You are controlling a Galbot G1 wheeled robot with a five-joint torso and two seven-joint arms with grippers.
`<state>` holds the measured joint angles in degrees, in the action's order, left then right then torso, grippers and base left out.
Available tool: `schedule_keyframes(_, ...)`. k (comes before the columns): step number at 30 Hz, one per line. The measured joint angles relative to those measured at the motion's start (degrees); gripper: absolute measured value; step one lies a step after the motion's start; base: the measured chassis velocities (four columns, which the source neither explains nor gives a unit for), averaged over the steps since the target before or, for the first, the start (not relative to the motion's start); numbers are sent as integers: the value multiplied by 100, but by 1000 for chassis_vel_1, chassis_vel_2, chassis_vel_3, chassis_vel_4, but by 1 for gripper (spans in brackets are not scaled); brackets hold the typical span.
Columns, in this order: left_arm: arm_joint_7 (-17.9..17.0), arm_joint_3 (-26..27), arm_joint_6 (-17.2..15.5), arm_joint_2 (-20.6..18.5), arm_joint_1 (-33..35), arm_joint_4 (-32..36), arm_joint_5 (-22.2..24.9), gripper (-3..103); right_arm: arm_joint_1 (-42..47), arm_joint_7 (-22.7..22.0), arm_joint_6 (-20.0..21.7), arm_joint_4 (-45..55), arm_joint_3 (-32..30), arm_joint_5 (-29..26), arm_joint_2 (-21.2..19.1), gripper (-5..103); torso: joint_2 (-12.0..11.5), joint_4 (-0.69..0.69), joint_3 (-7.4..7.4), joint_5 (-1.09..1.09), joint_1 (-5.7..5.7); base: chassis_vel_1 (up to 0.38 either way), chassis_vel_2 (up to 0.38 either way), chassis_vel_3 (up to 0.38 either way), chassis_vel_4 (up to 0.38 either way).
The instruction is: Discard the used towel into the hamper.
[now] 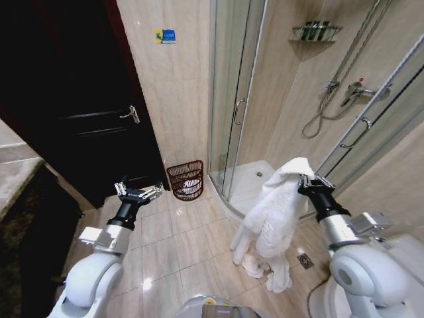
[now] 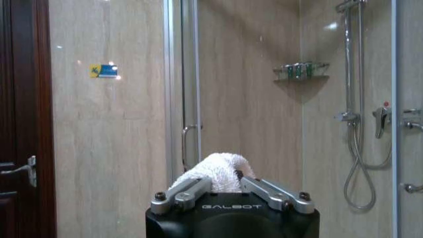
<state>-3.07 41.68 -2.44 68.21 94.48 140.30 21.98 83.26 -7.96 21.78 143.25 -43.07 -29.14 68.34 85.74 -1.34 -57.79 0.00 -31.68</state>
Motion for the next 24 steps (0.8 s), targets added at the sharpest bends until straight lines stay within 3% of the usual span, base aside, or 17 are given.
schedule_keyframes(11, 0, -198, -79, 44, -20, 29, -77, 100, 74, 59, -31, 0, -68, 107, 64, 3, 0, 0, 0, 0, 0, 0, 0, 0, 0)
schedule_keyframes(24, 0, 18, -51, -52, 47, 99, -8, 100, -46, 150, -62, 1, 1, 255, 182, 3, 0, 0, 0, 0, 0, 0, 0, 0, 0)
